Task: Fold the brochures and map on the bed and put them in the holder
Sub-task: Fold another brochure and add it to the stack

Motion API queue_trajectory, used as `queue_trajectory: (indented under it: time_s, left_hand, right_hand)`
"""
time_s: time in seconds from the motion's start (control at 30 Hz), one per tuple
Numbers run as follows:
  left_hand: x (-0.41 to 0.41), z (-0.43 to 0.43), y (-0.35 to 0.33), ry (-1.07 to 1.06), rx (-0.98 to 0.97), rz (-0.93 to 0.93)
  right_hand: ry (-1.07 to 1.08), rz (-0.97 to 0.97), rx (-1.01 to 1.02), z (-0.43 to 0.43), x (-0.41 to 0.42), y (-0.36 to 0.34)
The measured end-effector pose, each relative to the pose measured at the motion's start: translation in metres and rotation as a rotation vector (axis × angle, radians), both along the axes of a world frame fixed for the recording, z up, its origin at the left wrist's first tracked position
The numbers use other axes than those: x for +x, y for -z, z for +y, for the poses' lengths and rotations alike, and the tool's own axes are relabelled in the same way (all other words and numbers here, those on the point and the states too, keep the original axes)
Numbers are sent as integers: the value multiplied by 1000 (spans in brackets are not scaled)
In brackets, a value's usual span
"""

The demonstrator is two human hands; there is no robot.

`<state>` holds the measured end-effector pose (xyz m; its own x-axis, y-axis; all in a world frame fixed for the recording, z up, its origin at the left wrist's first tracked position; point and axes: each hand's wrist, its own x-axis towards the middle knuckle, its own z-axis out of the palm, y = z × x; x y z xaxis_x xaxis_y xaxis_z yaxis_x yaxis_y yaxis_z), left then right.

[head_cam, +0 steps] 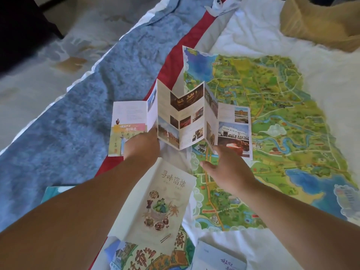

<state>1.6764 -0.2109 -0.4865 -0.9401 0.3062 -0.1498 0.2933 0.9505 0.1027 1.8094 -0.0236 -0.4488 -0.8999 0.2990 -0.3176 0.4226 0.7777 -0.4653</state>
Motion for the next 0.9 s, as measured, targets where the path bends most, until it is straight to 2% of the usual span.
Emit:
queue_trajectory:
  time_s: [0.17,0.33,0.53,0.77,0.83,0.9]
  left_hand:
    - [-2,-3,-17,56,-32,62]
    - [1,-7,-42,122,-24,190]
    - [27,-10,-44,166,34,204]
    - [44,-2,-44,165,74,169]
    - [47,1,-48,178,55,167]
    - [52,4,-53,181,50,164]
  right_hand:
    - [16,66,-48,6,-14,-2]
    - [123,-1,-38,12,-33,7]
    - [205,-108,9,7,-52,26]
    - [126,-186,2,-8,-41,50]
    - [173,-180,4,-8,-41,53]
    - [245,-151,-82,-10,-42,52]
